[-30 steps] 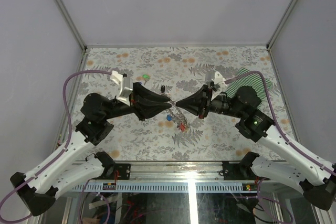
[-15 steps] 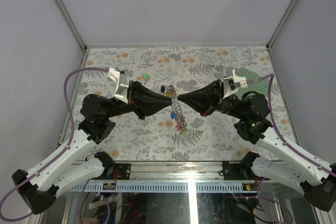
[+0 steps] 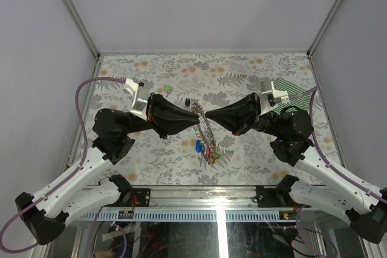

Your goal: Put the keys on the keyring

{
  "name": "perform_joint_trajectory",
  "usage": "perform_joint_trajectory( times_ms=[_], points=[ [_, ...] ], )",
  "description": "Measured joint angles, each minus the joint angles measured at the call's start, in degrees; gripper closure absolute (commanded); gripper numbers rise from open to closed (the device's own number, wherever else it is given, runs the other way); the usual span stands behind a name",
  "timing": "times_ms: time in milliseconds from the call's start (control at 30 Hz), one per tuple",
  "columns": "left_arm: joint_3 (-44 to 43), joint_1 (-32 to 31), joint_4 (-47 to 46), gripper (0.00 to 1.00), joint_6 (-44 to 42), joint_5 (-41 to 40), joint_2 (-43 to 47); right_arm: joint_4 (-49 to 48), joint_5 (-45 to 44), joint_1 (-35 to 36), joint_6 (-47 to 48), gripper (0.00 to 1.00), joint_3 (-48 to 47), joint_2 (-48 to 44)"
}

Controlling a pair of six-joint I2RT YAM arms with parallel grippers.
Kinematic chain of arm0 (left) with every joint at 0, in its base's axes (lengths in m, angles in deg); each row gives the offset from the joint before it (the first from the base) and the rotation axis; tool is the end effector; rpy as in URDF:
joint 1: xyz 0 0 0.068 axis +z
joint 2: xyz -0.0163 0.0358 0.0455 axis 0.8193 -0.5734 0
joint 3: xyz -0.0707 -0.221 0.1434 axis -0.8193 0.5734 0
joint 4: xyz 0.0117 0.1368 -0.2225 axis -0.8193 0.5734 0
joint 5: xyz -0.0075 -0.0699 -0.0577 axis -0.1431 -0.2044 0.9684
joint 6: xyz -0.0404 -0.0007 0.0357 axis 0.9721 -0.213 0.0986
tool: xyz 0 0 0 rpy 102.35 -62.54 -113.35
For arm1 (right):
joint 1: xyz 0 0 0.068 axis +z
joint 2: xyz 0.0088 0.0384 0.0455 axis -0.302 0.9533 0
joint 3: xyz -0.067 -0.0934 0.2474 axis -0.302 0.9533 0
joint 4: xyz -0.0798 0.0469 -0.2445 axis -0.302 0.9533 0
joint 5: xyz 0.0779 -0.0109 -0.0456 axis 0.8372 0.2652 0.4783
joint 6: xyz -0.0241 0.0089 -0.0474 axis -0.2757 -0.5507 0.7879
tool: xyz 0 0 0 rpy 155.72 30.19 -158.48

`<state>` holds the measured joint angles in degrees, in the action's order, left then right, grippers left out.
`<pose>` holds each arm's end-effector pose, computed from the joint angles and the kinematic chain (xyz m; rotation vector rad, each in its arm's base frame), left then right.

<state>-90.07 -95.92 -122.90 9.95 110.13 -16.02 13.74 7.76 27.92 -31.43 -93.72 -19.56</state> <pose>0.1188 -0.1353 0.4176 0.9025 0.9335 -1.3629 0.1125 0.1430 0.4195 -0.7478 0.8585 1.4172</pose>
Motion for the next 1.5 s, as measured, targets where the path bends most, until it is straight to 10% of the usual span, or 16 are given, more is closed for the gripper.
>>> perform_joint_trajectory(
  times_ms=[1500],
  points=[
    [-2.9, -2.2, 0.7, 0.76, -3.8, -1.9, 0.0, 0.9, 1.6, 0.0, 1.4, 1.00, 0.0, -0.9]
  ],
)
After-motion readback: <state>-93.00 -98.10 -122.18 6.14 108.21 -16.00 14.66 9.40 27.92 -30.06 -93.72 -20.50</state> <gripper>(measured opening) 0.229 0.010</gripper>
